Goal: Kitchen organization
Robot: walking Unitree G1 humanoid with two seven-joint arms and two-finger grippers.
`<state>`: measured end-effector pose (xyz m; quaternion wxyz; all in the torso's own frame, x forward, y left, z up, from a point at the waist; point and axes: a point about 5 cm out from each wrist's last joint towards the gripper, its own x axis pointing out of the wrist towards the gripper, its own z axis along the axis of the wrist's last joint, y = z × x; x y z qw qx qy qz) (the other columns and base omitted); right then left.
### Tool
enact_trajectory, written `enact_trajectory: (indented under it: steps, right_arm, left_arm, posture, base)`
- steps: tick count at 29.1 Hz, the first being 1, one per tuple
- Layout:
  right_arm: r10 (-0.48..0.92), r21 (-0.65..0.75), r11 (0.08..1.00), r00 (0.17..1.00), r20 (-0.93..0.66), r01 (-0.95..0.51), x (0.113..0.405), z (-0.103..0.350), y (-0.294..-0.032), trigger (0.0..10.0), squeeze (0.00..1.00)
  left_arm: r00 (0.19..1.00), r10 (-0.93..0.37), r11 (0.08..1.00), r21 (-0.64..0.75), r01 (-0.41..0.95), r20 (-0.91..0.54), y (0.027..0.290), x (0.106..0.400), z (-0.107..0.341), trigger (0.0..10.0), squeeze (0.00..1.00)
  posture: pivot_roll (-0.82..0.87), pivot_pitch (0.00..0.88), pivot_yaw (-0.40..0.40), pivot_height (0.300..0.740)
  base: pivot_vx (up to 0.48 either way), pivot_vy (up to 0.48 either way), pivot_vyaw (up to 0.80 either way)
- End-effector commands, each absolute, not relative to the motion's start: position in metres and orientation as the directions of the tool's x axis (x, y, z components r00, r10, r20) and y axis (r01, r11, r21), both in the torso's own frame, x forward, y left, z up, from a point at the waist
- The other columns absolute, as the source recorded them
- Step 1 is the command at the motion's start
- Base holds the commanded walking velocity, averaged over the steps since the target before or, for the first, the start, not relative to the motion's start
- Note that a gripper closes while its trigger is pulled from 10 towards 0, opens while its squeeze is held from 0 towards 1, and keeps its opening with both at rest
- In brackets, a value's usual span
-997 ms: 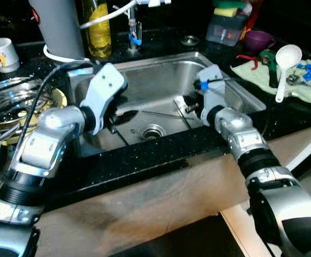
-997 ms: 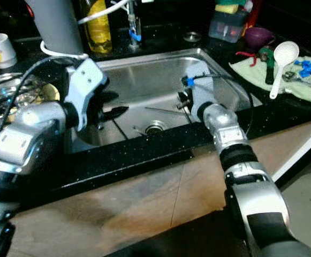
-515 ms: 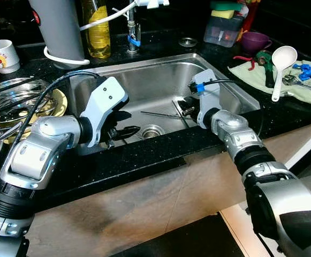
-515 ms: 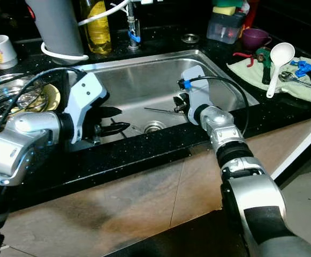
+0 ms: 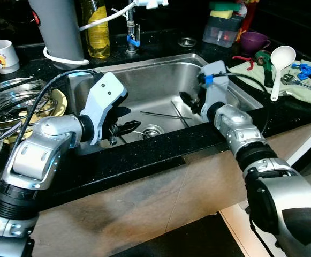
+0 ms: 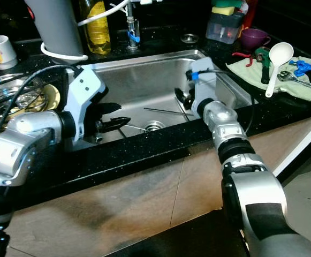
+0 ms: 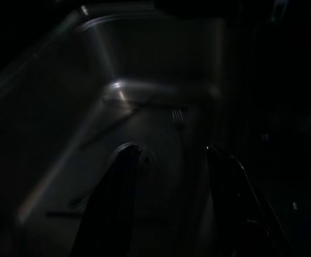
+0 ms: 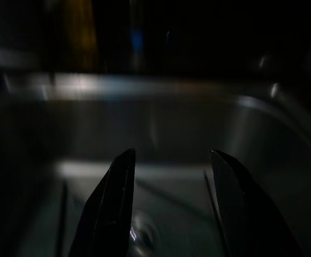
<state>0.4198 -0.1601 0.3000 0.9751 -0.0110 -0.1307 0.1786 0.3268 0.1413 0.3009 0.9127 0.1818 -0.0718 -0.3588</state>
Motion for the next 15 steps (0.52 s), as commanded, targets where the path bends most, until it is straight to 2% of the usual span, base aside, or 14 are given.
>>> enact_trajectory:
  steps: [1,2,5,6,7,8,9,10,11,15]
  right_arm:
    - [0.362,0.001,0.921,0.859,0.363,-0.389,0.416,0.319,-0.159,10.0,0.0]
    - [0.362,0.001,0.921,0.859,0.363,-0.389,0.416,0.319,-0.159,10.0,0.0]
    - [0.468,0.152,0.781,0.728,0.501,-0.606,0.402,0.33,-0.15,10.0,0.0]
    - [0.512,0.17,0.717,0.677,0.529,-0.676,0.394,0.329,-0.148,10.0,0.0]
    - [0.512,0.17,0.717,0.677,0.529,-0.676,0.394,0.329,-0.148,10.0,0.0]
    - [0.562,0.182,0.637,0.612,0.556,-0.749,0.381,0.323,-0.148,10.0,0.0]
    - [0.562,0.182,0.637,0.612,0.556,-0.749,0.381,0.323,-0.148,10.0,0.0]
    - [0.591,0.196,0.577,0.571,0.57,-0.793,0.369,0.316,-0.152,10.0,0.0]
    - [0.601,0.202,0.559,0.56,0.57,-0.804,0.364,0.311,-0.154,10.0,0.0]
    - [0.679,0.209,0.478,0.51,0.528,-0.853,0.344,0.289,-0.161,10.0,0.0]
  left_arm:
    - [0.713,-0.695,0.689,0.366,0.626,0.09,0.138,0.326,0.311,10.0,0.0]
    - [0.713,-0.695,0.689,0.366,0.626,0.09,0.138,0.326,0.311,10.0,0.0]
    - [0.575,-0.785,0.617,0.217,0.756,0.229,0.12,0.31,0.32,10.0,0.0]
    - [0.527,-0.816,0.572,0.193,0.798,0.238,0.116,0.304,0.318,10.0,0.0]
    - [0.527,-0.816,0.572,0.193,0.798,0.238,0.116,0.304,0.318,10.0,0.0]
    - [0.446,-0.866,0.485,0.171,0.857,0.225,0.113,0.293,0.313,10.0,0.0]
    - [0.446,-0.866,0.485,0.171,0.857,0.225,0.113,0.293,0.313,10.0,0.0]
    - [0.348,-0.919,0.377,0.155,0.913,0.184,0.112,0.279,0.305,10.0,0.0]
    - [0.306,-0.939,0.328,0.146,0.933,0.159,0.112,0.273,0.301,10.0,0.0]
    - [0.224,-0.974,0.218,0.126,0.968,-0.032,0.115,0.257,0.277,10.0,0.0]
  posture:
    - [-0.06,0.173,-0.028,0.74]
    - [-0.06,0.173,-0.028,0.74]
    - [-0.06,0.173,-0.028,0.74]
    - [-0.06,0.173,-0.028,0.74]
    - [-0.06,0.173,-0.028,0.74]
    - [-0.06,0.174,-0.021,0.74]
    - [-0.06,0.174,-0.021,0.74]
    - [-0.06,0.174,-0.021,0.74]
    - [-0.06,0.175,-0.018,0.74]
    - [-0.06,0.177,-0.017,0.74]
  base:
    - [0.0,0.0,0.0]
    - [0.0,0.0,0.0]
    - [0.0,0.0,0.0]
    - [0.0,0.0,0.0]
    - [0.0,0.0,0.0]
    - [0.0,0.0,0.0]
    - [0.0,0.0,0.0]
    - [0.0,0.0,0.0]
    - [0.0,0.0,0.0]
    - [0.0,0.0,0.0]
